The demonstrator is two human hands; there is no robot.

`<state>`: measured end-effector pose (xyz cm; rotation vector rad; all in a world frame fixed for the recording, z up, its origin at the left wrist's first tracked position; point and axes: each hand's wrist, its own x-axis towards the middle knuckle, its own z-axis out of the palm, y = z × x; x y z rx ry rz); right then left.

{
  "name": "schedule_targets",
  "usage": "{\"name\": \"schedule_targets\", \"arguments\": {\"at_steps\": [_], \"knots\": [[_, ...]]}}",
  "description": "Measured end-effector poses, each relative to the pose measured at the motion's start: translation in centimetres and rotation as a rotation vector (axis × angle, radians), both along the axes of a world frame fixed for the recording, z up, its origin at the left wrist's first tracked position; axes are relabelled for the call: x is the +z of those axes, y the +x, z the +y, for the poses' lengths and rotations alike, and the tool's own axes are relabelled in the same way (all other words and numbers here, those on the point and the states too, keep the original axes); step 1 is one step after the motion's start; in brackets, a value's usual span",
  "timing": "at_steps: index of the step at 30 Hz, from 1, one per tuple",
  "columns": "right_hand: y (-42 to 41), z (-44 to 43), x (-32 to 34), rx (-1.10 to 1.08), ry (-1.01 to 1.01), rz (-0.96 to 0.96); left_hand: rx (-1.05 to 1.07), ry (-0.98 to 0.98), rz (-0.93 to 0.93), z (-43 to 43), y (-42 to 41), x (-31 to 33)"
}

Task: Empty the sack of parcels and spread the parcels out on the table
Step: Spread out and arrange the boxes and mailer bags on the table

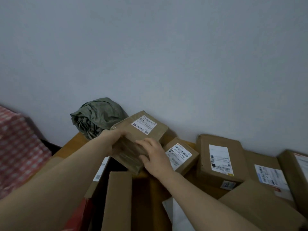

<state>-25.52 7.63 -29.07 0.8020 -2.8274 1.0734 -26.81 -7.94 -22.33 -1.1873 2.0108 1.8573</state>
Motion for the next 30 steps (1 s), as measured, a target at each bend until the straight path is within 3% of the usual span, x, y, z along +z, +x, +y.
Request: {"name": "schedule_targets", "arguments": {"at_steps": [6, 9, 26, 28, 30], "knots": [[0.1, 1.8, -0.4, -0.272, 0.05, -0.094, -0.011, -0.017, 0.07, 1.3, -1.1, -1.2], [0.3, 1.2, -0.9, -0.301, 0.017, -0.221, -0.012, -0.032, 0.094, 1.3, -1.1, -1.6], [2.6, 2.4, -3.6, -0.475, -0.146, -0.195, -0.208, -0.144, -0.047, 2.1, -1.3, -1.5], [2.3, 2.5, -3.6, -0.481, -0.14, -0.197, -0.242, -0.188, -0.065, 2.1, -1.4, -2.1], [1.9, 2.4, -3.8, -0.439, -0.086, -0.2, -0.338, -0.369, -0.126, 1.5, -1.4, -3.1]]}}
